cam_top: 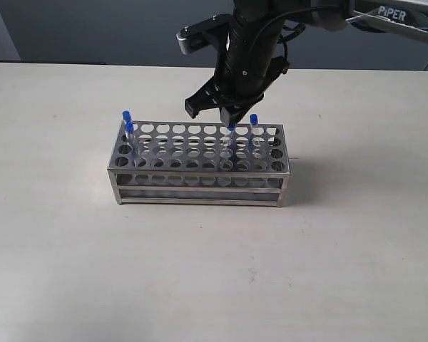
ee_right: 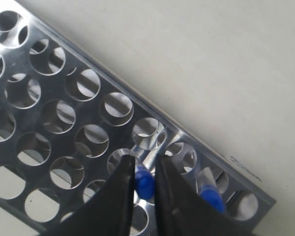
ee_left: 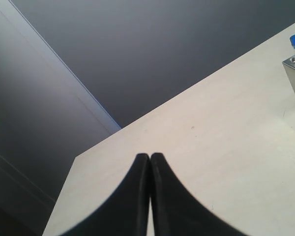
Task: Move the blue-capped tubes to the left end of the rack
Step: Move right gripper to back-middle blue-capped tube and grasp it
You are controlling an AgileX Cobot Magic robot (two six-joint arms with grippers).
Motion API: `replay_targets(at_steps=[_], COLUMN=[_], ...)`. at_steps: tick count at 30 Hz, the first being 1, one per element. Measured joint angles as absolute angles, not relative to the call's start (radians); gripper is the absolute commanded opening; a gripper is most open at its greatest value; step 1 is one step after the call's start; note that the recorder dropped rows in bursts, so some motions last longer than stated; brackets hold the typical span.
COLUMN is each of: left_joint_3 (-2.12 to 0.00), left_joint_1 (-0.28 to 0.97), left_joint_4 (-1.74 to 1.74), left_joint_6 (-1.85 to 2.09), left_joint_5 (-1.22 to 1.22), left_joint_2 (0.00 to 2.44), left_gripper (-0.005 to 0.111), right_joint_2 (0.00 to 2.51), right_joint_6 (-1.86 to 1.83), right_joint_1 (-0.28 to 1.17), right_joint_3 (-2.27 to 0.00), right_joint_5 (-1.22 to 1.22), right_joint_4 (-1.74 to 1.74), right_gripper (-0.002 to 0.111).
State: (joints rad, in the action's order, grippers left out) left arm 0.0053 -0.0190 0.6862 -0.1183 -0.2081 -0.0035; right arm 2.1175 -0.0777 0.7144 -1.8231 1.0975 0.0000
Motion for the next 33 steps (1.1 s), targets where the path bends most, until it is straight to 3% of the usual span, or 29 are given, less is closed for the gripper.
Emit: replay_targets(at_steps=[15,17,23,33], left_joint_3=[0.005,0.005,0.005,0.005], left_joint_1=[-0.019,-0.019,-0.019,-0.019], left_joint_4=[0.686,0.686,0.686,0.686], left_joint_6=[-0.118,-0.118,-0.118,-0.118], left_joint_5=[-0.208,-0.208,-0.208,-0.208], left_joint_2=[-0.003,-0.003,-0.003,-0.003], left_gripper=[0.001,0.001,0.001,0.001], right_joint_2=[2.118,2.118,2.118,2.126], right_joint_6=[-0.082,-0.081,-0.088,-0.088], right_joint_1=[0.714,0.714,0.714,0.714], right_joint_3=[-1.823,-1.823,-1.823,-1.823], right_joint_5=[1.096,1.096,1.096,1.096], right_joint_4=[0.0,0.0,-0.007,-0.009], right_gripper=[-0.001,0.004,0.035,0.038])
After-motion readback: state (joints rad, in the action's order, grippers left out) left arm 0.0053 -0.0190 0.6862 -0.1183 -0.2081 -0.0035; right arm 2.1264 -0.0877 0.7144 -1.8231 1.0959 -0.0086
